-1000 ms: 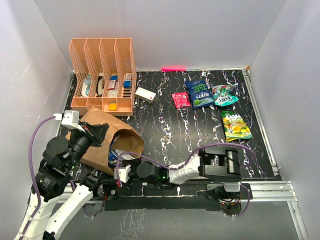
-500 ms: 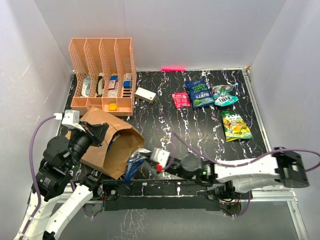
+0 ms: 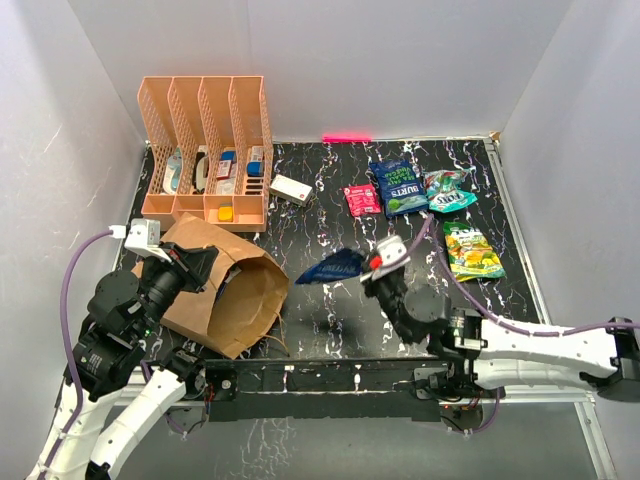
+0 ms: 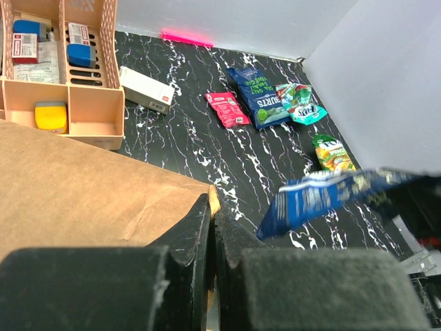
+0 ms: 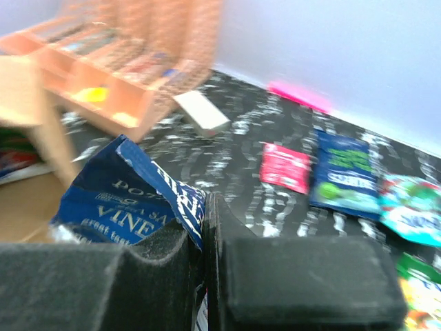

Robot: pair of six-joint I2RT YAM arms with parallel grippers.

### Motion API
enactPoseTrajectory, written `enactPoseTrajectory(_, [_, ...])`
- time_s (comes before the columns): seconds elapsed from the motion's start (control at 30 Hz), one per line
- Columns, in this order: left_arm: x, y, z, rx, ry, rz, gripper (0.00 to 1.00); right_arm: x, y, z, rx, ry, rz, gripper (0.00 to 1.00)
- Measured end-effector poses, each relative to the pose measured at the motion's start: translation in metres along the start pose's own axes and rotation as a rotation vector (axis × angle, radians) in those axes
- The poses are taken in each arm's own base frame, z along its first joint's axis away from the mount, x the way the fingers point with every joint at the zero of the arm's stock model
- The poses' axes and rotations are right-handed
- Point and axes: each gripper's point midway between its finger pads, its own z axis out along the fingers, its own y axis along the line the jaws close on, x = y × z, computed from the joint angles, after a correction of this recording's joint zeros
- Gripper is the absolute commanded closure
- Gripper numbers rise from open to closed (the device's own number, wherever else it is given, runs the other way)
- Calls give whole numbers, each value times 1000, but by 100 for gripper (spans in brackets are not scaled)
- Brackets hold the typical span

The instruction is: Take the snacks out of the paper bag

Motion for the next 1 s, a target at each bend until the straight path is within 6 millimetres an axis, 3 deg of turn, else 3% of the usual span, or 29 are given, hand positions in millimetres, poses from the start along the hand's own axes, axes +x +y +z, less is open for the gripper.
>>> enactPoseTrajectory(0.17, [0, 0, 0, 0, 0, -1, 100, 13, -82, 32, 303, 93, -33, 92])
enactPoseTrajectory(0.3, [0, 0, 0, 1, 0, -3, 100, 36, -145, 61, 454, 196, 11, 92])
enactPoseTrajectory(0.43, [0, 0, 0, 1, 0, -4, 100, 62, -187, 81, 506, 270, 160, 92])
enactPoseTrajectory(0.7, [0, -1, 0, 1, -1, -10, 100, 107, -198, 111, 466, 392, 430, 92])
enactPoseTrajectory(0.87, [-2, -1, -3, 5, -10, -11, 100, 125, -231, 105, 528, 391, 692, 92])
enactPoseTrajectory(1.0, [-3, -1, -4, 7, -17, -12, 100, 144, -226, 94, 570, 391, 854, 92])
